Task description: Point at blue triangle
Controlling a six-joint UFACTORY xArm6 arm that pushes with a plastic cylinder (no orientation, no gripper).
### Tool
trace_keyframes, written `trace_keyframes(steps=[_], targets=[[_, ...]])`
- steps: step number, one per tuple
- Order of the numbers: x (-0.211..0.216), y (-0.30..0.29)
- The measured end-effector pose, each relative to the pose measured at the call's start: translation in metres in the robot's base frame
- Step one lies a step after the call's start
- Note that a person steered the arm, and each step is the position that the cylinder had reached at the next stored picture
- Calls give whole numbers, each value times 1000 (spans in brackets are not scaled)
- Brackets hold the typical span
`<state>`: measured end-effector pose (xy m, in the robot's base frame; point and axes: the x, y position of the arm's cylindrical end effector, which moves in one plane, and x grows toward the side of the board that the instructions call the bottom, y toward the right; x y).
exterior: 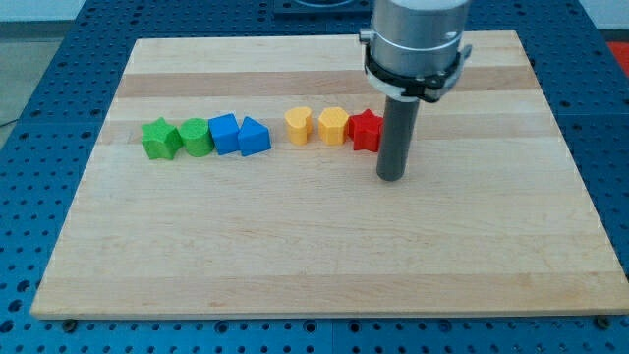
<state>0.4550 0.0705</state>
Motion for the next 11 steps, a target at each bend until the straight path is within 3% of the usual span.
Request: trace_keyframes(steps=[4, 7, 11], targets=[[-26, 16], [9, 1], [13, -18]])
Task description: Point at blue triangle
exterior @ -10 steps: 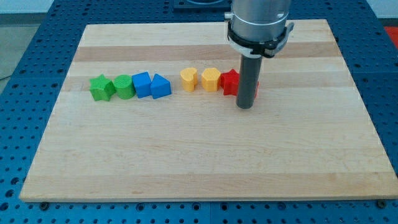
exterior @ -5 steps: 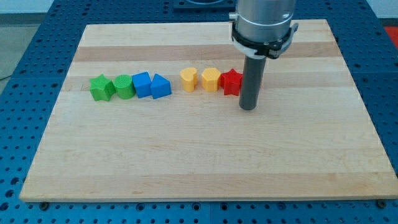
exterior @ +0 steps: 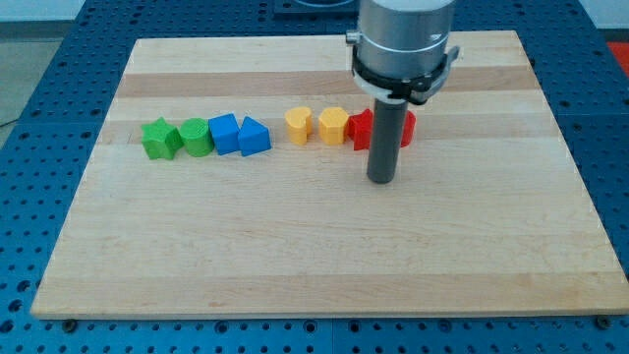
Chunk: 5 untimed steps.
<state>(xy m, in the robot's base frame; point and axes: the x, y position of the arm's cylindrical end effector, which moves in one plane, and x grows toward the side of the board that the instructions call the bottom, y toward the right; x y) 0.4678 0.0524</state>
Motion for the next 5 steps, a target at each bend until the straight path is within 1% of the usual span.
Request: trace_keyframes(steps=[1, 2, 3, 4, 5], targets=[[16, -78], [16, -141], [-2, -157], [-28, -157], [-35, -157]])
